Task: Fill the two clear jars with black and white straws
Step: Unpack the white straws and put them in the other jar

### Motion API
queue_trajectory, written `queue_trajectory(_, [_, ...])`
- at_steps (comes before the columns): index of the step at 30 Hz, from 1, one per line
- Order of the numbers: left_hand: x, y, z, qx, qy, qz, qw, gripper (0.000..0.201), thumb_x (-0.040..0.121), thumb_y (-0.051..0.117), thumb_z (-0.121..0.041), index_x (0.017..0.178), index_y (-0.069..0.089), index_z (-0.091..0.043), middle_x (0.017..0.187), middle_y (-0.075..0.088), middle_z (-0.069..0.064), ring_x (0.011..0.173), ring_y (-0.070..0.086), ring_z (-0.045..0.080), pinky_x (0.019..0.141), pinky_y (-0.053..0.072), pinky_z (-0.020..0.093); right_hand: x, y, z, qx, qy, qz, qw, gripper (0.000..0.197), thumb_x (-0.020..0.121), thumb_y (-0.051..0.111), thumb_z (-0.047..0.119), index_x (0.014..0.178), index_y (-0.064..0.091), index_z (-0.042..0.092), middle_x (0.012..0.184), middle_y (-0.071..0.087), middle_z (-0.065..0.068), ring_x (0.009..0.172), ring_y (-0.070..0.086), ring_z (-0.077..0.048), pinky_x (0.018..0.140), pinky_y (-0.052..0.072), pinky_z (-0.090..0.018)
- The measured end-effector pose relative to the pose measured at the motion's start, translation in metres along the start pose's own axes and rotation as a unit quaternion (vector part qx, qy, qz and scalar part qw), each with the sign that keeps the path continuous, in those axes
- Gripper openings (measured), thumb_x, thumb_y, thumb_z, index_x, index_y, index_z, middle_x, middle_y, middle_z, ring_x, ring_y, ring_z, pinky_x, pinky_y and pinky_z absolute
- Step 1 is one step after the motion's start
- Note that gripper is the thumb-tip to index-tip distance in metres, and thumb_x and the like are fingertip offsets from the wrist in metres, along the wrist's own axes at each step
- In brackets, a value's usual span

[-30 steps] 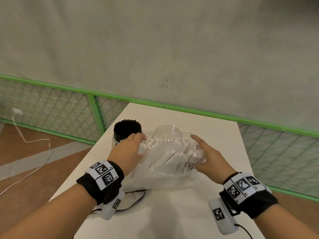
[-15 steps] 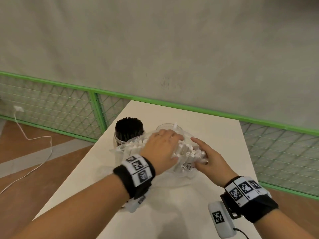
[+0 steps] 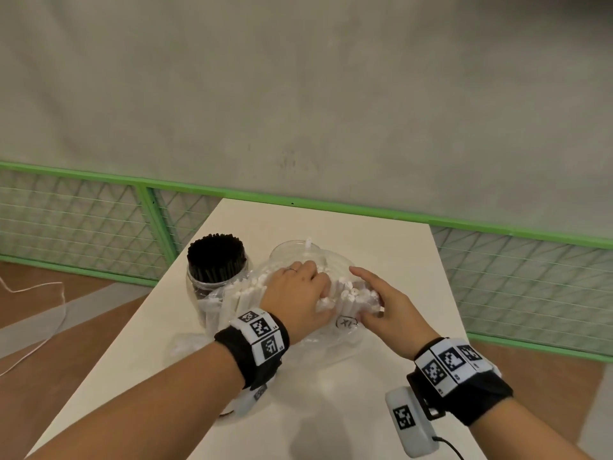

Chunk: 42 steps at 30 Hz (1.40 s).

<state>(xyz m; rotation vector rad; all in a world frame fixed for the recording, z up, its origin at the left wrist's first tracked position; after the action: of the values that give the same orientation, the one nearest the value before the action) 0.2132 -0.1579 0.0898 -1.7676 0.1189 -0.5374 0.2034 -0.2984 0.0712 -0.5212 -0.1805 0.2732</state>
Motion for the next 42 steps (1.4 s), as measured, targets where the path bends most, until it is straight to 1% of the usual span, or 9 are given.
queue_trajectory(2, [-0.003,0.008,-0.002,-0.006,-0.002,0.009,1.0,0.027,0.077,0.052,-0.051,0.088,0.062,-0.029,0.09,0.053,-0.005,0.085,0.052,0.018,0.073,0.039,0.033,-0.001,0.0,-0.002,-0.007,0.004,-0.001,1.0,0.074,0.081,0.06,-0.005,0.132,0.044,0.047,0.124,0.056,0.009,0.1,0.056,-0.03,0.081,0.056,-0.032])
queue_trajectory(10, [-0.002,0.008,-0.012,0.011,0.041,-0.003,0.999,0.013,0.077,0.061,-0.038,0.085,0.067,-0.032,0.087,0.051,-0.004,0.083,0.049,0.019,0.068,0.035,0.031,-0.008,-0.002,-0.005,-0.007,0.001,0.003,1.0,0.074,0.082,0.059,-0.004,0.13,0.042,0.05,0.124,0.055,0.01,0.103,0.056,-0.037,0.079,0.055,-0.031])
queue_trajectory(14, [-0.002,-0.017,0.002,0.054,0.013,-0.015,0.998,0.01,0.066,0.061,-0.03,0.074,0.06,-0.023,0.085,0.05,-0.002,0.08,0.05,0.022,0.066,0.036,0.032,-0.01,-0.003,-0.004,-0.016,-0.008,0.0,1.0,0.075,0.084,0.06,-0.003,0.127,0.04,0.054,0.126,0.055,0.007,0.104,0.056,-0.003,0.077,0.053,-0.018])
queue_trajectory(18, [-0.003,-0.034,-0.004,0.029,0.053,-0.036,0.998,0.05,0.063,0.057,-0.044,0.108,0.05,-0.023,0.118,0.049,0.001,0.111,0.047,0.028,0.091,0.037,0.04,-0.01,-0.002,-0.003,-0.017,-0.012,-0.002,1.0,0.073,0.084,0.059,-0.002,0.128,0.041,0.052,0.125,0.056,0.013,0.101,0.058,-0.013,0.079,0.054,-0.023])
queue_trajectory(22, [0.007,-0.002,-0.025,0.041,0.071,0.116,0.99,0.103,0.064,0.06,-0.071,0.144,0.006,-0.034,0.153,0.019,-0.004,0.144,0.01,0.022,0.115,0.003,0.054,-0.008,0.003,0.009,0.006,-0.054,-0.014,0.998,0.075,0.081,0.056,-0.007,0.126,0.041,0.051,0.12,0.055,0.009,0.102,0.059,-0.01,0.08,0.054,-0.027])
queue_trajectory(26, [0.014,0.003,-0.022,0.025,0.028,0.102,0.994,0.074,0.07,0.063,-0.064,0.131,0.036,-0.032,0.13,0.048,-0.006,0.128,0.037,0.02,0.114,0.008,0.046,-0.009,-0.001,0.001,0.068,-0.034,-0.081,0.994,0.042,0.082,0.061,-0.002,0.104,0.048,0.032,0.107,0.052,0.0,0.094,0.06,-0.018,0.067,0.05,-0.021])
queue_trajectory(31, [0.011,0.001,-0.016,0.03,0.016,0.069,0.997,0.055,0.071,0.06,-0.067,0.107,0.053,-0.025,0.109,0.054,-0.007,0.114,0.044,0.019,0.112,0.012,0.041,-0.015,-0.012,-0.001,0.058,-0.02,-0.14,0.988,0.014,0.089,0.063,0.01,0.092,0.063,0.023,0.092,0.064,0.004,0.08,0.056,-0.002,0.065,0.044,-0.012])
queue_trajectory(35, [0.008,-0.001,-0.014,0.033,0.009,0.088,0.996,0.054,0.07,0.059,-0.068,0.101,0.051,-0.025,0.103,0.059,-0.008,0.113,0.045,0.016,0.114,0.005,0.042,-0.012,-0.002,-0.015,0.18,0.025,-0.068,0.981,0.015,0.09,0.062,0.022,0.1,0.072,0.02,0.103,0.071,-0.001,0.1,0.064,-0.017,0.087,0.051,-0.026])
queue_trajectory(42, [0.003,0.002,-0.014,0.019,-0.005,0.118,0.993,0.057,0.071,0.061,-0.065,0.114,0.05,-0.03,0.106,0.063,-0.01,0.116,0.044,0.016,0.112,0.003,0.045,-0.008,0.004,-0.019,0.283,0.074,-0.027,0.956,0.032,0.091,0.052,0.024,0.103,0.065,-0.004,0.094,0.067,-0.012,0.089,0.066,-0.02,0.077,0.055,-0.027])
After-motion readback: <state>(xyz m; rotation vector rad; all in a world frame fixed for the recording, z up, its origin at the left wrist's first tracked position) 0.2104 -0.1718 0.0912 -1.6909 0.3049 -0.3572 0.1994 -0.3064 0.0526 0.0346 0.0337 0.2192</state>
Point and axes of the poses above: each hand's wrist, its own x-axis towards the middle knuckle, its own y-axis out of the palm, z = x × y, the point moved 9 cm from there along x, towards the middle knuckle
